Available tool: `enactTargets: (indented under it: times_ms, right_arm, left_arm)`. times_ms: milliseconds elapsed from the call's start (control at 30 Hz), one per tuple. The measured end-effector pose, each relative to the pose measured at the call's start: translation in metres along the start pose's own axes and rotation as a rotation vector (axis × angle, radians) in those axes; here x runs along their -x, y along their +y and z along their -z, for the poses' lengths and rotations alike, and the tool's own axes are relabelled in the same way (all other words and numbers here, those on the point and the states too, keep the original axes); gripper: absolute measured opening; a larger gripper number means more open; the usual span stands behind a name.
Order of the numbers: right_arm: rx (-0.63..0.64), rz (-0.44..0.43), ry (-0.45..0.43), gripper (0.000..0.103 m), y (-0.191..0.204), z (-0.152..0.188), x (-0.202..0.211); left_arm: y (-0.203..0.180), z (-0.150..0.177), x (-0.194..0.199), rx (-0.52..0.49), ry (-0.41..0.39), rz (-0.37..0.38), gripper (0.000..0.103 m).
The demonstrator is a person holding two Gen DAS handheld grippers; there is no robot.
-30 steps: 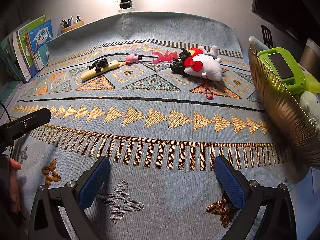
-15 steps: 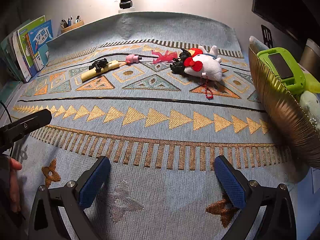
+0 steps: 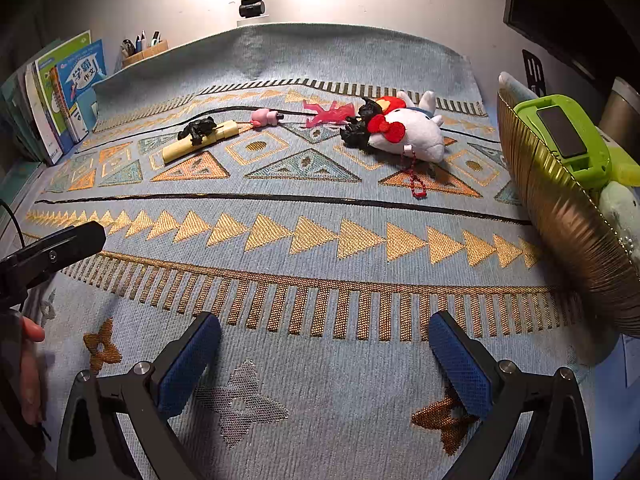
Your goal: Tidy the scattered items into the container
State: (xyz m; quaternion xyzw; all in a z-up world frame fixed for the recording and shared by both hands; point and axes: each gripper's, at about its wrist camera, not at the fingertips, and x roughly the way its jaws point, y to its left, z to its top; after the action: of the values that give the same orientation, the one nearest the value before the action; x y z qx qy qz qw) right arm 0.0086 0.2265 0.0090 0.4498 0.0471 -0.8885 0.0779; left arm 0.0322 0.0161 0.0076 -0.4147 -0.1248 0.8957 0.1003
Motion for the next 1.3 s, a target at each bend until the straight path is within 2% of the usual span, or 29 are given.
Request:
enactTargets:
  times_ms: [500, 600, 667, 733, 833, 933, 1000, 1033, 1067, 1100, 1167, 1233, 1300]
  right_arm:
    - [-0.016, 0.007, 0.003, 0.103, 0.002, -0.001, 0.000]
    - [-0.010, -0.002, -0.006, 0.103, 0.002, 0.003, 0.003]
    - [-0.010, 0.001, -0.007, 0.103, 0.001, 0.003, 0.004]
    - [-0.012, -0.002, -0.008, 0.103, 0.001, 0.003, 0.004]
    - [-0.012, -0.001, -0.008, 0.103, 0.000, 0.004, 0.005]
    - [-0.013, -0.001, -0.008, 0.103, 0.001, 0.004, 0.006]
    - [-0.012, -0.001, -0.008, 0.103, 0.001, 0.004, 0.006]
    - [-0.012, -0.001, -0.008, 0.103, 0.001, 0.004, 0.006]
    - [-0.012, -0.001, -0.008, 0.103, 0.001, 0.004, 0.006]
    - [-0.013, -0.002, -0.008, 0.103, 0.002, 0.004, 0.006]
    - [-0.012, -0.001, -0.008, 0.103, 0.002, 0.004, 0.006]
    - [-0.012, -0.001, -0.008, 0.103, 0.001, 0.003, 0.006]
    - [-0.013, -0.001, -0.007, 0.103, 0.002, 0.003, 0.006]
  left_arm:
    - [0.003, 0.000, 0.001, 0.013, -0.006, 0.024, 0.102]
    - [0.001, -0.013, -0.004, -0.021, 0.059, 0.023, 0.102]
    - [0.002, -0.031, -0.003, -0.033, 0.031, 0.035, 0.102]
    - [-0.002, -0.052, -0.006, -0.095, 0.001, 0.041, 0.102]
    - [-0.012, -0.080, -0.030, -0.205, 0.022, 0.023, 0.102]
    - [-0.023, -0.096, -0.054, -0.265, 0.043, 0.051, 0.102]
    - [-0.033, -0.101, -0.063, -0.306, 0.021, 0.052, 0.101]
    - [-0.037, -0.104, -0.068, -0.327, 0.012, 0.033, 0.096]
    - [-0.041, -0.105, -0.073, -0.347, 0.013, 0.019, 0.085]
    - [-0.043, -0.107, -0.080, -0.363, 0.030, 0.016, 0.068]
    - [-0.043, -0.107, -0.094, -0.373, 0.081, 0.014, 0.054]
    - [-0.039, -0.106, -0.101, -0.366, 0.086, 0.004, 0.054]
    - [-0.034, -0.107, -0.101, -0.346, 0.071, 0.029, 0.052]
